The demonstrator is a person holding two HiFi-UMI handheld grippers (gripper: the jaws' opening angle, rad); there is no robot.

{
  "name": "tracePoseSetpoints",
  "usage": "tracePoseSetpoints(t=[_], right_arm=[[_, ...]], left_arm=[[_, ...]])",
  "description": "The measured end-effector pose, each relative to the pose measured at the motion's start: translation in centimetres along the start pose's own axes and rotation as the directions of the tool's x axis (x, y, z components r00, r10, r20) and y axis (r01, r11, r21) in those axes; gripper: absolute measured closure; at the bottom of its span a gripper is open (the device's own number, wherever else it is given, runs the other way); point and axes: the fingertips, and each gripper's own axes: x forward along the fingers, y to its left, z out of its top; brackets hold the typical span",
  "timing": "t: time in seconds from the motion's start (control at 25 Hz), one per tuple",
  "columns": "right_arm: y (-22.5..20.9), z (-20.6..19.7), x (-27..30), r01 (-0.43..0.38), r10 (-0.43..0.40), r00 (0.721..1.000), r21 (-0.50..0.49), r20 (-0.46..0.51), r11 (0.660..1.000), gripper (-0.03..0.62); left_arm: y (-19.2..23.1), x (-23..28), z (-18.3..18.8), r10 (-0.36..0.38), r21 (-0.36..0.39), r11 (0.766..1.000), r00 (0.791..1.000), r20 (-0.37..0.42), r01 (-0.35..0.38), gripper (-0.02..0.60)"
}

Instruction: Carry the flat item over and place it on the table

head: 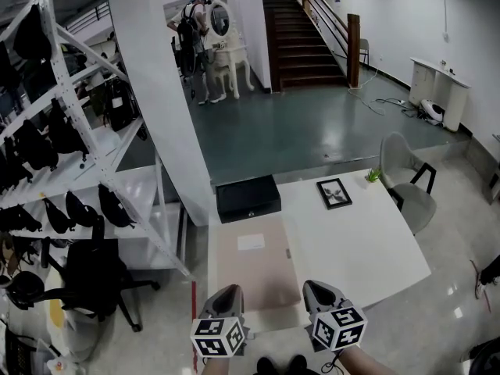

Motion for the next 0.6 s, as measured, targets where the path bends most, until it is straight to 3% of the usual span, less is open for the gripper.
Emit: tracePoseSetpoints(t=[0.6], right_arm=[[0.18,-0.05,0.16,-0.016,0.015,1.0,-0.037,-0.016,0.999,0.594]], left_arm=[[0.69,-0.63,-0.02,0.042,-0.027,0.999,0.999,0.001,-0.042,0.554]])
